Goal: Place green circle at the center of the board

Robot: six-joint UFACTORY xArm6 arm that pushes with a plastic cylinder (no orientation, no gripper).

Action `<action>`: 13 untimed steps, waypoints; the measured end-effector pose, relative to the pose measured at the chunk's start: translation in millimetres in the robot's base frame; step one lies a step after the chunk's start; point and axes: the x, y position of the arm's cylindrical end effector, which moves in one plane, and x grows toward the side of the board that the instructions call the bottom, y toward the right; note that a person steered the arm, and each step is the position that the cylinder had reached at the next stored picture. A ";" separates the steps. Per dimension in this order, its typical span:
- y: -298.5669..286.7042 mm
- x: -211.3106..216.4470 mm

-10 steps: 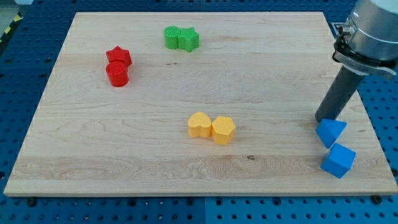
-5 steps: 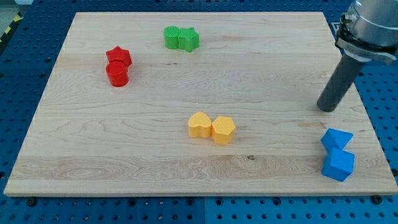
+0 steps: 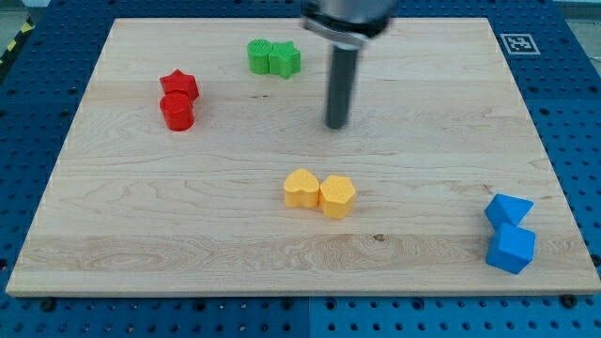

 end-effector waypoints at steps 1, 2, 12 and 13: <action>-59.7 -55.3; -118.4 -88.7; -42.2 -52.5; -47.4 -46.9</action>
